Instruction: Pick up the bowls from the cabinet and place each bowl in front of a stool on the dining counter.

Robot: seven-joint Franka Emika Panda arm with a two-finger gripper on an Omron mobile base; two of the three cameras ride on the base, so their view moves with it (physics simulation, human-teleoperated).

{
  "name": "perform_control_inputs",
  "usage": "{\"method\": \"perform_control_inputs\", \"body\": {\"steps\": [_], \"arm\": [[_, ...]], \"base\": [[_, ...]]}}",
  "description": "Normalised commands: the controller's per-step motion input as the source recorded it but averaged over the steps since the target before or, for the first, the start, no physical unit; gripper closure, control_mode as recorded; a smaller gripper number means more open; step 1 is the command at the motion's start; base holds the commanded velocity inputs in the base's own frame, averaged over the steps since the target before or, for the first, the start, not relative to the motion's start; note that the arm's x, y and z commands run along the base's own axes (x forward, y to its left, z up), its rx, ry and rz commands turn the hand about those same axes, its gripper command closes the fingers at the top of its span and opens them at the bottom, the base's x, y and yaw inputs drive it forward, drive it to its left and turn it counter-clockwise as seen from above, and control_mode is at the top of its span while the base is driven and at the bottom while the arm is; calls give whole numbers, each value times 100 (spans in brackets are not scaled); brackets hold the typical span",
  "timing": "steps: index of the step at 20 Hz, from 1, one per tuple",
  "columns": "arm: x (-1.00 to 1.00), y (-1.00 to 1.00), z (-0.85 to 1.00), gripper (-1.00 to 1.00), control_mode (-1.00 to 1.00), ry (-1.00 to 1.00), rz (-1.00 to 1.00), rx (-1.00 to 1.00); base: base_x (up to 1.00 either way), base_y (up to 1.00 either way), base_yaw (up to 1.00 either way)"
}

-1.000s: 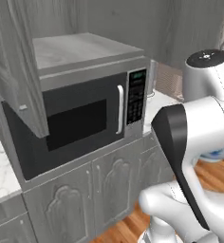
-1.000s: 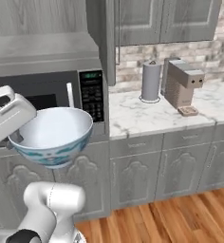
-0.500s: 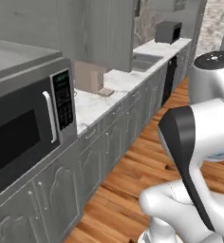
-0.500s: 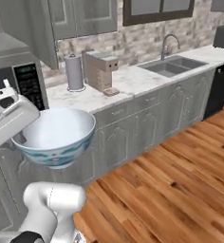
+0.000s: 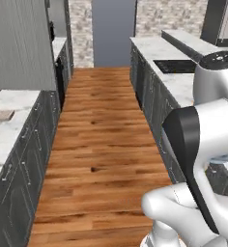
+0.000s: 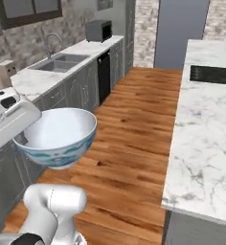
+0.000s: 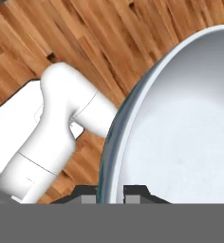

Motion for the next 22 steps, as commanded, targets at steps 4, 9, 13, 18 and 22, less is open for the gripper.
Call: {"method": "perform_control_inputs", "body": {"steps": [4, 9, 13, 18, 22], "arm": [[0, 0, 0, 100, 100, 0, 0, 0], [0, 0, 0, 100, 100, 0, 0, 0], [0, 0, 0, 100, 100, 0, 0, 0], [0, 0, 0, 100, 100, 0, 0, 0], [0, 0, 0, 100, 100, 0, 0, 0]], "base": [[-62, 0, -82], [-33, -4, -73], [15, -71, -37], [18, -99, -4], [0, -100, 0]]}}
